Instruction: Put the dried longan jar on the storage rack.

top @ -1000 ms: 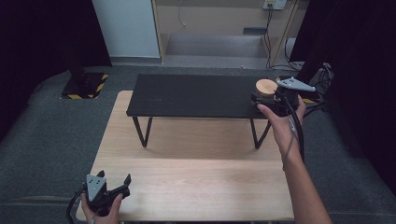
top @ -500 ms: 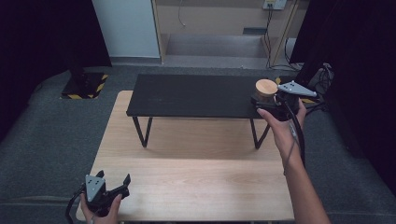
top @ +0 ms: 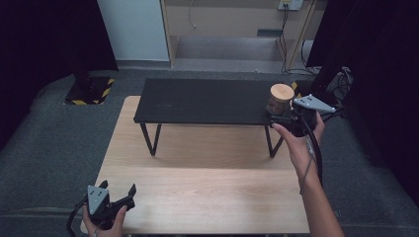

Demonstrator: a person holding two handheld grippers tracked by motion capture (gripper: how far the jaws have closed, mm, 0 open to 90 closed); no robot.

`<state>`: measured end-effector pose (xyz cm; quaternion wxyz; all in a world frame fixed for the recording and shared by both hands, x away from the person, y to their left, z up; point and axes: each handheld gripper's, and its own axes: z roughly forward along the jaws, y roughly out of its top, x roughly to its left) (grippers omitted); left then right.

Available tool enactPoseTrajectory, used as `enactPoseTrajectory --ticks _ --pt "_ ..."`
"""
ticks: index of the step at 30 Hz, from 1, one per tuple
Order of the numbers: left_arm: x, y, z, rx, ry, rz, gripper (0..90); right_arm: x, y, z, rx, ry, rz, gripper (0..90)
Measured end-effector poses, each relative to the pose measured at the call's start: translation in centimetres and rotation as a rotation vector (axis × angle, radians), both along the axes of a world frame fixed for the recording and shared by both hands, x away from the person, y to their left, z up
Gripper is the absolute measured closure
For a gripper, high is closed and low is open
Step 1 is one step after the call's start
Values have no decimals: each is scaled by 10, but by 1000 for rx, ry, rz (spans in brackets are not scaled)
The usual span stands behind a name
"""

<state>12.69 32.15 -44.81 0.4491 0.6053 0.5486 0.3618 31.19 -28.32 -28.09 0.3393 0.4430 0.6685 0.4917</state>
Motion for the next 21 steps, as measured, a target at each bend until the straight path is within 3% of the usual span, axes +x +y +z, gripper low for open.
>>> enactPoseTrajectory --ticks 5,21 --pt "-1 -2 0 4 2 -9 14 -9 -3 -8 9 -5 -8 23" --pt "-3 -9 1 5 -2 -33 14 -59 -16 -32 22 -34 10 25"
